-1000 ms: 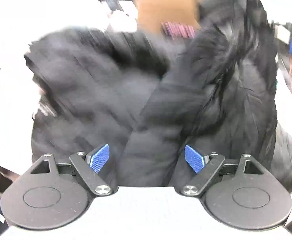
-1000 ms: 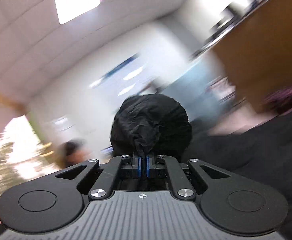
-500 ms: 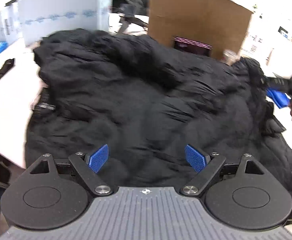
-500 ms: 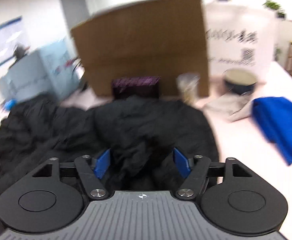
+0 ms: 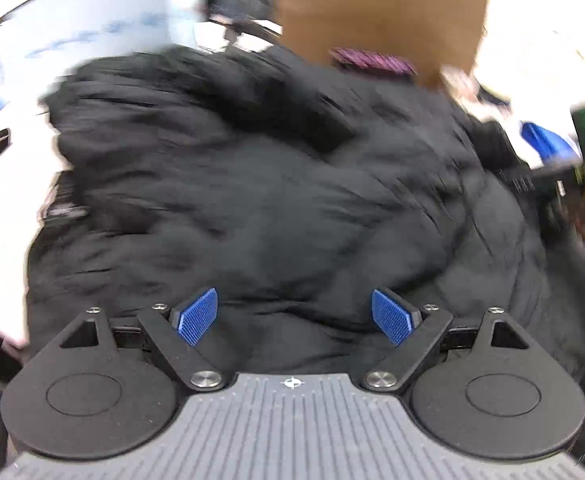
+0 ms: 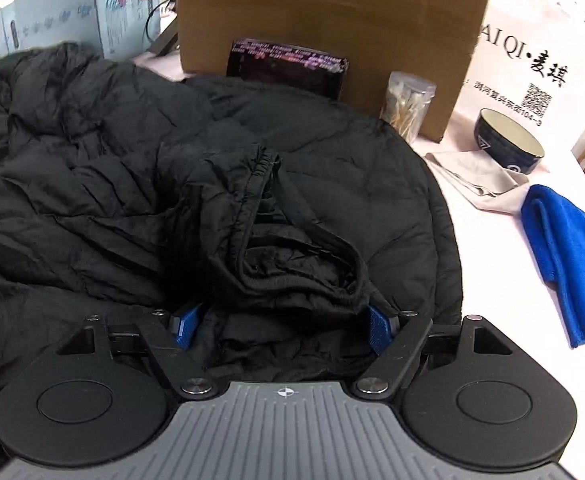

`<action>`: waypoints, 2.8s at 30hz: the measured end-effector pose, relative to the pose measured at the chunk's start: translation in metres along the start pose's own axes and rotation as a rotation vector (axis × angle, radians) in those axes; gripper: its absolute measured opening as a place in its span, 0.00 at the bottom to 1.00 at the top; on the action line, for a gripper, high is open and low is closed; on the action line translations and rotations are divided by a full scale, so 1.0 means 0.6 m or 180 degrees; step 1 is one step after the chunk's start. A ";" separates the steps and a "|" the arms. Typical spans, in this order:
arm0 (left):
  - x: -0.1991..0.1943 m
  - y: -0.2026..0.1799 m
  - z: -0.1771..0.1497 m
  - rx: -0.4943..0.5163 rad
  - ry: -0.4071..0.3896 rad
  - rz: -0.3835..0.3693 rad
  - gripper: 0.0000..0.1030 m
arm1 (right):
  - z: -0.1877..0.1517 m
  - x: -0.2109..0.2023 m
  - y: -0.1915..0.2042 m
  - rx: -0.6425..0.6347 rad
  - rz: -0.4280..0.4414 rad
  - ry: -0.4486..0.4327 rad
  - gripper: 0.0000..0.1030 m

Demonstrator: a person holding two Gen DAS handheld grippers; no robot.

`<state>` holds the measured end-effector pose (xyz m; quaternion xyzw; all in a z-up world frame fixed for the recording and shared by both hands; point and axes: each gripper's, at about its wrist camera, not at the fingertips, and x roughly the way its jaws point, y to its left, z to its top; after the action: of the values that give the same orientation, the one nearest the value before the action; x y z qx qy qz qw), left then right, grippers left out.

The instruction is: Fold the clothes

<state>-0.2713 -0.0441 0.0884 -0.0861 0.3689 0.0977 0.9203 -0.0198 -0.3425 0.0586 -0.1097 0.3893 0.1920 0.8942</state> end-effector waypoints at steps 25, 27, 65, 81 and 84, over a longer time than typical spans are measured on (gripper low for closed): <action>0.062 0.074 -0.107 -0.1478 0.0845 -0.0787 0.81 | -0.109 -0.223 -0.145 0.1297 -0.0258 -0.0297 0.78; 0.063 0.060 -0.085 -0.1266 0.0904 -0.0830 0.81 | -0.137 -0.235 -0.144 0.1367 -0.0197 -0.0223 0.78; 0.207 -0.232 0.028 0.1734 0.1087 -0.0924 0.90 | -0.388 -0.314 -0.054 0.3042 0.1675 -0.0175 0.10; -0.051 -0.039 -0.057 0.0874 -0.0235 0.0428 0.90 | -0.120 -0.230 -0.081 0.2213 0.2108 -0.0531 0.10; -0.050 -0.049 -0.110 0.1183 -0.0094 0.0589 0.90 | -0.079 -0.207 -0.087 0.2196 0.2035 -0.0618 0.10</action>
<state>-0.3291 -0.0910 0.0644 0.1209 0.3733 0.1133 0.9128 -0.1058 -0.4380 0.1212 0.3371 0.3592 0.3263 0.8068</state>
